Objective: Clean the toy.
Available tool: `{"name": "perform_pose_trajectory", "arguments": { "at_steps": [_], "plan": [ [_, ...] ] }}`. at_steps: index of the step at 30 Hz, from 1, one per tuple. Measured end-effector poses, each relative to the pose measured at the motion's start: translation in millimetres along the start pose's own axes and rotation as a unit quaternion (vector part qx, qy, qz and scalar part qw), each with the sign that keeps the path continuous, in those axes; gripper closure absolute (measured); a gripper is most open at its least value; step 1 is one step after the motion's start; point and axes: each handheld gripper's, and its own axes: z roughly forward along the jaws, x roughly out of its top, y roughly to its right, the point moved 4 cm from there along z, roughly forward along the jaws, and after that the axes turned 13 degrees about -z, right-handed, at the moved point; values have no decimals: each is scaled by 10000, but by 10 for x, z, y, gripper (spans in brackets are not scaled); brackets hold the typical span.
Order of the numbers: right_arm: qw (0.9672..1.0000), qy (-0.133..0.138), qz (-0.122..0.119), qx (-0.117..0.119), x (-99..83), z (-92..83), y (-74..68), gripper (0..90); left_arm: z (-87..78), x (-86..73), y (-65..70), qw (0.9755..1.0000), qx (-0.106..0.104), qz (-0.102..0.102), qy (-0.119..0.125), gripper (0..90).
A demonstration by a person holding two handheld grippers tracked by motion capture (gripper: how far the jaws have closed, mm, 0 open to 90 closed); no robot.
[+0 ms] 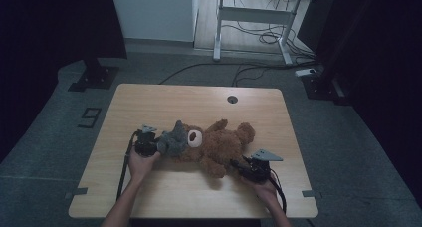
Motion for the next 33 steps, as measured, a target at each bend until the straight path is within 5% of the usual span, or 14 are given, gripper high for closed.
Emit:
{"name": "perform_pose_trajectory", "arguments": {
  "at_steps": [4,7,13,18,21,24,27,29,33],
  "plan": [
    [10000,0,30,25,-1,1,10,601,-255,182,-26,9992,-53,-60,392,793],
    [10000,14,57,28,-1,3,13,599,-463,350,160,9965,-385,11,748,792],
    [10000,19,54,20,3,8,13,600,-637,530,996,9832,-1372,622,1030,792],
    [10000,13,57,24,1,6,14,599,-427,512,1710,9721,-1962,1038,751,792],
    [10000,15,58,37,1,6,16,600,-226,427,2046,9687,-2113,1205,504,792],
    [10000,23,49,27,0,6,15,599,43,276,2234,9702,-1987,1377,152,792],
    [10000,18,32,32,-3,4,12,598,254,134,2252,9736,-1764,1449,-69,791],
    [10000,-1,14,36,-4,2,10,598,266,123,2210,9750,-1710,1417,-21,792],
    [10000,5,19,40,-4,3,11,598,117,246,1999,9810,-1204,1491,287,792]
  ]
}}
